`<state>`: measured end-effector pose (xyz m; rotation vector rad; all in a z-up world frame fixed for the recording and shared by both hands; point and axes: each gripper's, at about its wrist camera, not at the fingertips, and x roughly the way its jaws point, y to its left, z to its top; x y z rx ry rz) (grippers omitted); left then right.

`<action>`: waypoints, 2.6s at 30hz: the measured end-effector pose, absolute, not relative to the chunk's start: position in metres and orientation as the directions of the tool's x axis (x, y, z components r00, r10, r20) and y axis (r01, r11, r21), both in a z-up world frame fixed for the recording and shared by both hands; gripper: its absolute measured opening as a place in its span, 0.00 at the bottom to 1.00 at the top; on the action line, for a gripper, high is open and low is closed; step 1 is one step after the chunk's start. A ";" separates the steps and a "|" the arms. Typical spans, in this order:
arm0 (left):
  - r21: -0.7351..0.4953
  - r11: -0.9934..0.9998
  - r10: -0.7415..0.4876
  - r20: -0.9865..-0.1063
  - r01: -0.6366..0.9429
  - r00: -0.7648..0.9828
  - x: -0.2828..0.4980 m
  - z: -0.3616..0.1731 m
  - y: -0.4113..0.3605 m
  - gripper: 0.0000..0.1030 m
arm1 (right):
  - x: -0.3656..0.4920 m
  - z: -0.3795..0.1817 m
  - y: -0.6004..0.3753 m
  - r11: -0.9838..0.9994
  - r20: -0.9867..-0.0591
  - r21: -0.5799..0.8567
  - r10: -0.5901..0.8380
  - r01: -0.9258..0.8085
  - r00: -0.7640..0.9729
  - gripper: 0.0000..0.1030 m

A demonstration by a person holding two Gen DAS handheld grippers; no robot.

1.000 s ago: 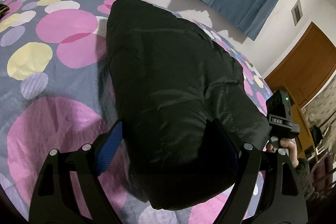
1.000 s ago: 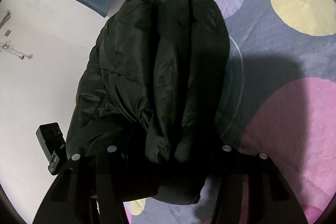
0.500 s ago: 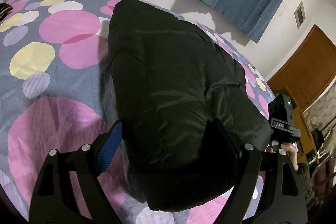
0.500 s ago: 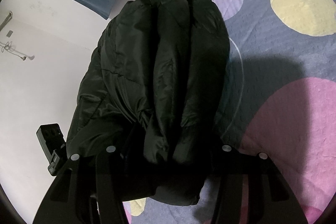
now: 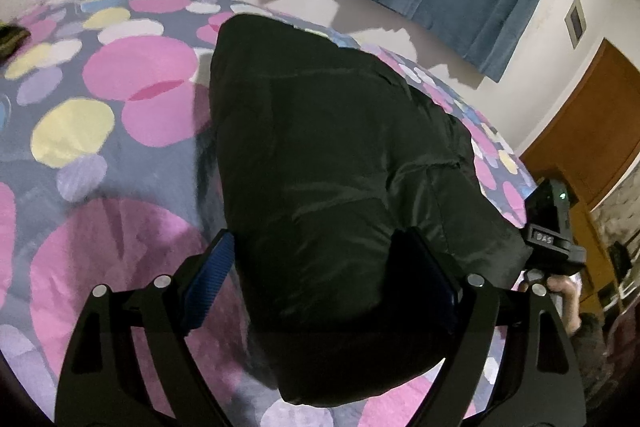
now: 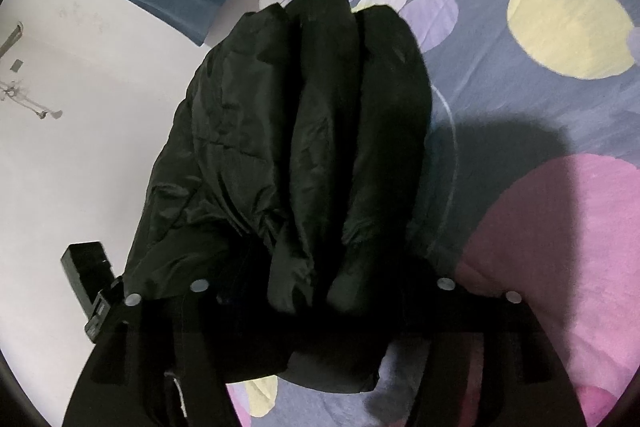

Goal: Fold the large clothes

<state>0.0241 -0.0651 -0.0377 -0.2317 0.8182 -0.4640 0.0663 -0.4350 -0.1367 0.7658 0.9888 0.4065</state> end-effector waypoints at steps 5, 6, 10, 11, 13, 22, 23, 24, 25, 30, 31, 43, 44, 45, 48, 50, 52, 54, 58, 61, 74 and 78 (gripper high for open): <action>-0.311 0.902 -0.431 -0.643 0.299 0.633 0.017 -0.025 -0.071 0.83 | 0.059 -0.125 -0.436 0.722 -0.633 0.689 0.558 0.063 0.537 0.72; -0.304 0.905 -0.426 -0.642 0.298 0.637 0.016 -0.023 -0.071 0.83 | 0.056 -0.122 -0.437 0.733 -0.644 0.676 0.539 0.074 0.543 0.73; -0.274 0.918 -0.398 -0.639 0.288 0.659 0.008 -0.016 -0.075 0.84 | 0.048 -0.106 -0.438 0.780 -0.674 0.618 0.462 0.096 0.577 0.74; -0.266 0.921 -0.389 -0.637 0.285 0.665 0.006 -0.014 -0.076 0.87 | 0.046 -0.101 -0.439 0.794 -0.681 0.600 0.441 0.100 0.585 0.74; -0.243 0.930 -0.367 -0.630 0.276 0.684 0.001 -0.008 -0.078 0.89 | 0.040 -0.092 -0.440 0.815 -0.686 0.570 0.404 0.103 0.605 0.74; -0.186 0.960 -0.280 -0.617 0.209 0.735 -0.022 0.009 -0.074 0.91 | 0.014 -0.048 -0.427 0.886 -0.679 0.459 0.304 0.063 0.668 0.78; -0.177 0.963 -0.268 -0.621 0.202 0.736 -0.024 0.010 -0.074 0.92 | 0.011 -0.044 -0.423 0.895 -0.679 0.442 0.292 0.059 0.673 0.78; -0.167 0.967 -0.255 -0.626 0.193 0.737 -0.025 0.010 -0.073 0.92 | 0.009 -0.041 -0.418 0.902 -0.680 0.427 0.282 0.054 0.677 0.79; -0.151 0.972 -0.233 -0.632 0.178 0.739 -0.027 0.011 -0.072 0.93 | 0.008 -0.038 -0.414 0.907 -0.680 0.419 0.279 0.047 0.678 0.79; -0.129 0.985 -0.171 -0.634 0.115 0.754 -0.037 0.017 -0.065 0.94 | 0.001 -0.026 -0.398 0.927 -0.674 0.376 0.264 0.013 0.690 0.82; -0.133 0.986 -0.165 -0.631 0.105 0.758 -0.040 0.019 -0.063 0.94 | 0.000 -0.025 -0.395 0.929 -0.673 0.370 0.263 0.007 0.691 0.82; -0.089 0.994 -0.105 -0.597 0.065 0.796 -0.057 0.032 -0.066 0.97 | -0.006 -0.026 -0.381 0.949 -0.688 0.315 0.224 0.006 0.690 0.82; -0.084 0.994 -0.103 -0.595 0.066 0.797 -0.058 0.032 -0.067 0.97 | -0.006 -0.026 -0.381 0.949 -0.688 0.314 0.224 0.006 0.690 0.82; -0.080 0.995 -0.100 -0.593 0.066 0.799 -0.059 0.033 -0.068 0.97 | -0.006 -0.026 -0.380 0.950 -0.687 0.313 0.223 0.005 0.691 0.82; -0.074 0.995 -0.096 -0.594 0.065 0.799 -0.059 0.033 -0.068 0.97 | -0.007 -0.027 -0.380 0.951 -0.686 0.310 0.222 0.002 0.693 0.82; -0.076 0.995 -0.092 -0.594 0.058 0.799 -0.058 0.033 -0.068 0.97 | -0.007 -0.027 -0.379 0.953 -0.686 0.304 0.217 0.003 0.695 0.82; -0.082 0.995 -0.096 -0.598 0.058 0.796 -0.057 0.032 -0.067 0.97 | -0.007 -0.027 -0.378 0.955 -0.687 0.296 0.211 0.002 0.696 0.82; -0.086 0.995 -0.097 -0.601 0.057 0.793 -0.057 0.031 -0.067 0.97 | -0.008 -0.027 -0.378 0.958 -0.688 0.286 0.203 0.004 0.697 0.82; -0.079 0.995 -0.093 -0.600 0.056 0.795 -0.056 0.031 -0.067 0.97 | -0.008 -0.028 -0.377 0.965 -0.693 0.263 0.181 0.011 0.698 0.82; -0.073 0.996 -0.088 -0.598 0.055 0.797 -0.056 0.031 -0.067 0.97 | -0.007 -0.030 -0.377 0.967 -0.695 0.252 0.168 0.019 0.699 0.84; -0.061 0.996 -0.085 -0.589 0.061 0.803 -0.059 0.032 -0.071 0.97 | -0.008 -0.029 -0.376 0.975 -0.691 0.221 0.140 0.024 0.710 0.84; -0.073 0.996 -0.089 -0.591 0.057 0.802 -0.059 0.032 -0.072 0.97 | -0.009 -0.029 -0.375 0.975 -0.691 0.222 0.140 0.024 0.710 0.84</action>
